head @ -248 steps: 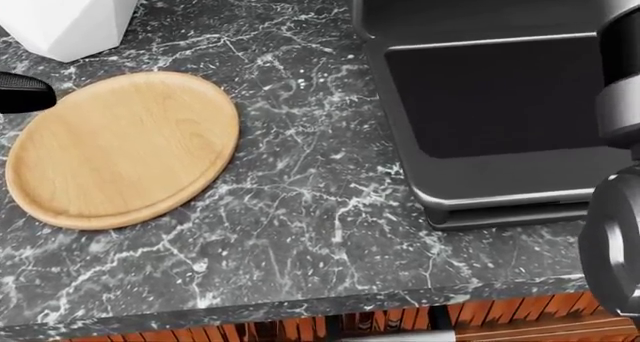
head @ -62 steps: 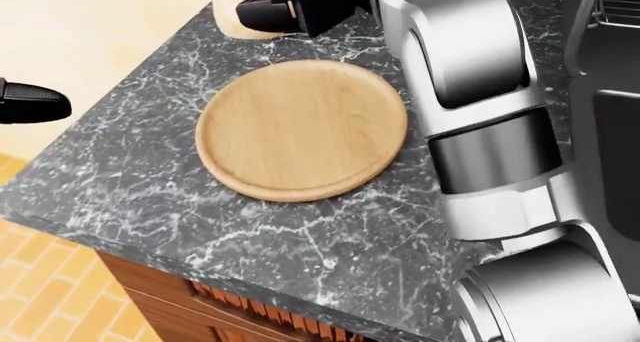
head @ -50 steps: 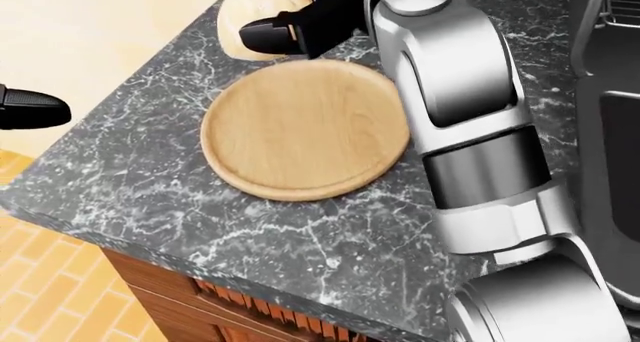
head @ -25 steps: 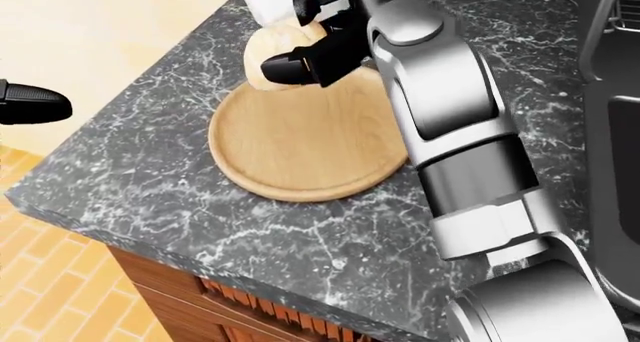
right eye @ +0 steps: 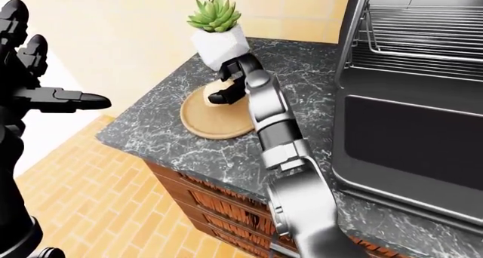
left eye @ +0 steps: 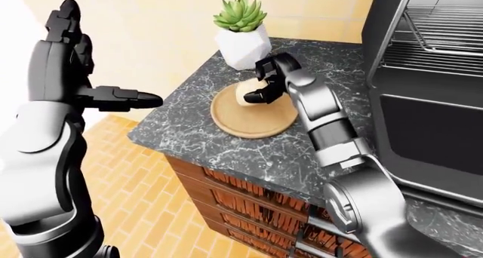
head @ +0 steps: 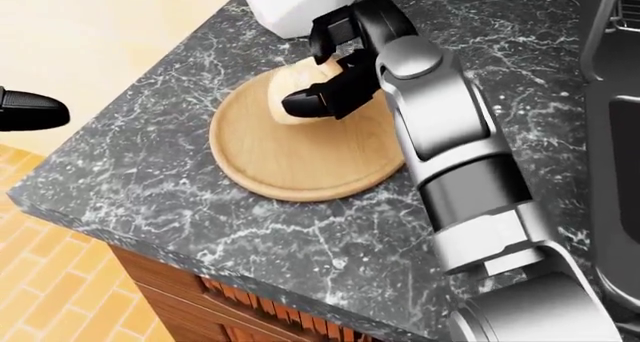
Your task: Pick the bread from the top rack and place it on the plate on the counter.
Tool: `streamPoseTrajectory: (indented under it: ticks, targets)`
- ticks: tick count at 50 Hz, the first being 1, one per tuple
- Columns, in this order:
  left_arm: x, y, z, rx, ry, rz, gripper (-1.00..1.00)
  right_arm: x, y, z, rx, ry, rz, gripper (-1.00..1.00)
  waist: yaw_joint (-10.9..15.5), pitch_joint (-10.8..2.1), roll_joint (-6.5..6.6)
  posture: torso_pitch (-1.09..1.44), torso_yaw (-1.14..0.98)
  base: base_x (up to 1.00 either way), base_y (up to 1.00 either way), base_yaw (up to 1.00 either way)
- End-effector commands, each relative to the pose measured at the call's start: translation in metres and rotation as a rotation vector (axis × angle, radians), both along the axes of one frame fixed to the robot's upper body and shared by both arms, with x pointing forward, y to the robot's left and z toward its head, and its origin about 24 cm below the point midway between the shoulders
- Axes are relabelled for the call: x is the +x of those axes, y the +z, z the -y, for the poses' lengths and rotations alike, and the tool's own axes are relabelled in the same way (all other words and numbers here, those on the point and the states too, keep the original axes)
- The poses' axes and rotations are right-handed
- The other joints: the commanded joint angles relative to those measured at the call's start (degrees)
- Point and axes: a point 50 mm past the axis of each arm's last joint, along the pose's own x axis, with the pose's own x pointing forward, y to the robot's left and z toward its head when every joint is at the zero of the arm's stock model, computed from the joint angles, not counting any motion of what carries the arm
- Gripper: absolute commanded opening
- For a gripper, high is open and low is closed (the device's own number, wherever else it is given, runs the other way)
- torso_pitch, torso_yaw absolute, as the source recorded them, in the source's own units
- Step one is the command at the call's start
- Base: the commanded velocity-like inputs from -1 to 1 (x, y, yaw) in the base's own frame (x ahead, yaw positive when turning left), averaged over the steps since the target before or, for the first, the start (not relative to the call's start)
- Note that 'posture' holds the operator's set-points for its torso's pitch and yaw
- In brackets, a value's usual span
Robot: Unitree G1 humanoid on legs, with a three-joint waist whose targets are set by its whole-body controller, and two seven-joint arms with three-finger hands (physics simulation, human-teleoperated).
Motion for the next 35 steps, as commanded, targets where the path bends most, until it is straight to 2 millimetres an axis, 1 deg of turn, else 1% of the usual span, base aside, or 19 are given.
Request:
streamPoseTrajectory:
  ticks: [1, 2, 3, 4, 5, 6, 7, 8, 9, 10, 11, 15, 26, 30, 32, 35]
  targets:
    - [-0.006, 0.015, 0.000, 0.026, 0.010, 0.080, 1.00, -0.001, 0.031, -0.005, 0.014, 0.024, 0.120, -0.99, 0.1, -1.71, 0.13, 0.00, 0.42, 0.00, 0.00, 0.00]
    - [-0.006, 0.016, 0.000, 0.026, 0.010, 0.081, 1.00, -0.001, 0.031, -0.005, 0.016, 0.025, 0.118, -0.79, 0.1, -1.71, 0.13, 0.00, 0.42, 0.00, 0.00, 0.00]
    - [-0.006, 0.016, 0.000, 0.026, 0.010, 0.082, 1.00, -0.001, 0.031, -0.005, 0.018, 0.024, 0.117, -0.69, 0.1, -1.71, 0.14, 0.00, 0.42, 0.00, 0.00, 0.00]
    - [-0.006, 0.016, 0.000, 0.027, 0.010, 0.081, 1.00, -0.001, 0.031, -0.005, 0.022, 0.024, 0.117, -0.55, 0.1, -1.72, 0.15, 0.00, 0.42, 0.00, 0.00, 0.00]
    - [-0.006, 0.016, 0.000, 0.026, 0.011, 0.082, 1.00, -0.001, 0.031, -0.005, 0.022, 0.026, 0.116, -0.22, 0.1, -1.74, 0.15, 0.00, 0.42, 0.00, 0.00, 0.00]
    - [-0.006, 0.016, 0.000, 0.026, 0.010, 0.082, 1.00, -0.001, 0.031, -0.005, 0.023, 0.026, 0.117, -0.12, 0.1, -1.76, 0.14, 0.00, 0.42, 0.00, 0.00, 0.00]
    - [-0.006, 0.016, -0.001, 0.027, 0.012, 0.082, 1.00, -0.001, 0.032, -0.005, 0.025, 0.028, 0.117, 0.26, 0.1, -1.77, 0.14, 0.00, 0.42, 0.00, 0.00, 0.00]
    - [-0.006, 0.017, -0.001, 0.025, 0.012, 0.084, 1.00, -0.001, 0.033, -0.005, 0.029, 0.029, 0.116, 0.56, 0.1, -1.78, 0.14, 0.00, 0.42, 0.00, 0.00, 0.00]
    - [-0.006, 0.017, -0.001, 0.025, 0.011, 0.084, 1.00, -0.001, 0.033, -0.005, 0.029, 0.029, 0.117, 0.62, 0.1, -1.79, 0.14, 0.00, 0.42, 0.00, 0.00, 0.00]
    - [-0.006, 0.016, -0.001, 0.026, 0.011, 0.082, 1.00, -0.001, 0.033, -0.005, 0.033, 0.031, 0.115, 0.89, 0.1, -1.79, 0.14, 0.00, 0.42, 0.00, 0.00, 0.00]
    - [-0.006, 0.016, -0.001, 0.025, 0.011, 0.083, 1.00, -0.001, 0.032, -0.005, 0.034, 0.030, 0.113, 1.00, 0.1, -1.78, 0.14, 0.00, 0.42, 0.00, 0.00, 0.00]
    - [-0.007, 0.018, -0.001, 0.027, 0.012, 0.084, 1.00, -0.001, 0.031, -0.005, 0.037, 0.033, 0.110, 1.00, 0.1, -1.79, 0.16, 0.00, 0.42, 0.00, 0.00, 0.00]
    - [-0.004, 0.021, 0.000, 0.028, 0.008, 0.089, 1.00, -0.001, 0.039, -0.008, 0.047, 0.040, 0.117, 1.00, 0.1, -1.73, 0.16, 0.00, 0.42, 0.00, 0.00, 0.00]
    - [-0.004, 0.022, 0.000, 0.028, 0.008, 0.091, 1.00, -0.003, 0.052, -0.009, 0.064, 0.043, 0.142, 1.00, 0.1, -1.71, 0.19, 0.00, 0.42, 0.00, 0.00, 0.00]
    - [-0.004, 0.021, 0.000, 0.029, 0.009, 0.089, 1.00, -0.006, 0.065, -0.009, 0.078, 0.039, 0.173, 1.00, 0.2, -1.64, 0.17, 0.00, 0.42, 0.00, 0.00, 0.00]
    - [-0.004, 0.021, 0.000, 0.030, 0.008, 0.088, 1.00, -0.010, 0.075, -0.009, 0.085, 0.039, 0.195, 1.00, 0.2, -1.47, 0.16, 0.00, 0.42, 0.00, 0.00, 0.00]
